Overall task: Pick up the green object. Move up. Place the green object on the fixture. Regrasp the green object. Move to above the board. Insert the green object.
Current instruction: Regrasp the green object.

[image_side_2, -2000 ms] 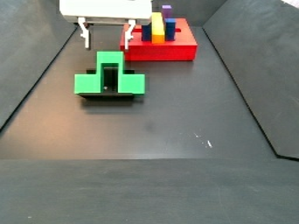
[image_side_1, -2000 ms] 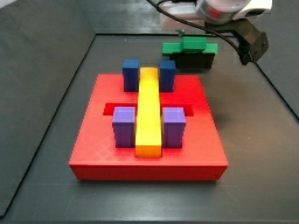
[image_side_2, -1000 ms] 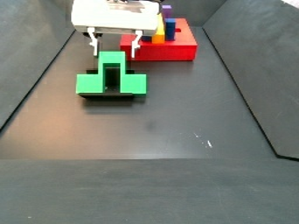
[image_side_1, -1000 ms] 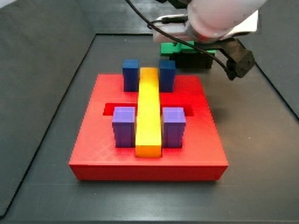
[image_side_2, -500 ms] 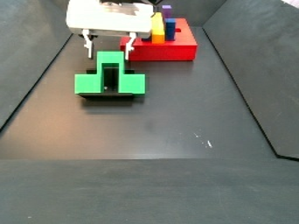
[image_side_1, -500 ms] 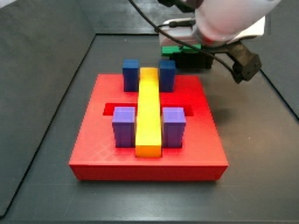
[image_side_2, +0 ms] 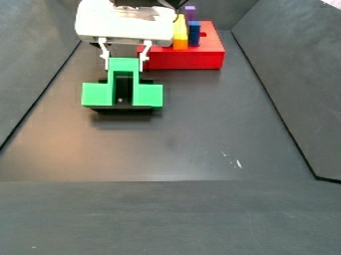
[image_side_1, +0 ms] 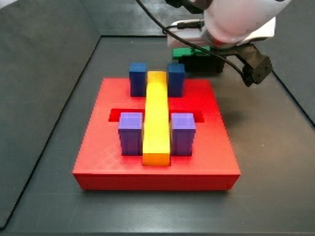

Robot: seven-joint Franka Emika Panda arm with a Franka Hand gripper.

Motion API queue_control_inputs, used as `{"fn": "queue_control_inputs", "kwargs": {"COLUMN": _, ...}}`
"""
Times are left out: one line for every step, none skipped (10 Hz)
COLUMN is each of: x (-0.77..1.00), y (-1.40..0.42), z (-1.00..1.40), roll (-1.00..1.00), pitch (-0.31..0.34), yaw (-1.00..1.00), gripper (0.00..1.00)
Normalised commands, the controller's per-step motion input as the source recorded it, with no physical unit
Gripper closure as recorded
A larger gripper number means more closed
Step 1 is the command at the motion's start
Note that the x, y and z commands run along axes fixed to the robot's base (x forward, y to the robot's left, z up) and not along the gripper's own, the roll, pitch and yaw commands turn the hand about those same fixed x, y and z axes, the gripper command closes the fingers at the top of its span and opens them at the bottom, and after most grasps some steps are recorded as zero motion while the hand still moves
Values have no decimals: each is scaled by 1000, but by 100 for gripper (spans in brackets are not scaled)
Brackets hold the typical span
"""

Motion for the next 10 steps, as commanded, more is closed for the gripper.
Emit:
{"fn": "queue_control_inputs", "kwargs": {"x": 0, "y": 0, "z": 0, "roll": 0, "pitch": 0, "yaw": 0, "gripper": 100}}
{"fn": "queue_control_inputs", "kwargs": {"x": 0, "y": 0, "z": 0, "roll": 0, "pitch": 0, "yaw": 0, "gripper": 100}}
{"fn": "queue_control_inputs", "kwargs": {"x": 0, "y": 0, "z": 0, "roll": 0, "pitch": 0, "yaw": 0, "gripper": 100}}
{"fn": "queue_control_inputs", "kwargs": {"x": 0, "y": 0, "z": 0, "roll": 0, "pitch": 0, "yaw": 0, "gripper": 100}}
{"fn": "queue_control_inputs", "kwargs": {"x": 0, "y": 0, "z": 0, "roll": 0, "pitch": 0, "yaw": 0, "gripper": 100}}
{"fn": "queue_control_inputs", "kwargs": {"x": 0, "y": 0, "z": 0, "roll": 0, "pitch": 0, "yaw": 0, "gripper": 100}}
{"fn": "queue_control_inputs", "kwargs": {"x": 0, "y": 0, "z": 0, "roll": 0, "pitch": 0, "yaw": 0, "gripper": 100}}
{"fn": "queue_control_inputs", "kwargs": {"x": 0, "y": 0, "z": 0, "roll": 0, "pitch": 0, "yaw": 0, "gripper": 100}}
{"fn": "queue_control_inputs", "kwargs": {"x": 0, "y": 0, "z": 0, "roll": 0, "pitch": 0, "yaw": 0, "gripper": 100}}
{"fn": "queue_control_inputs", "kwargs": {"x": 0, "y": 0, "z": 0, "roll": 0, "pitch": 0, "yaw": 0, "gripper": 100}}
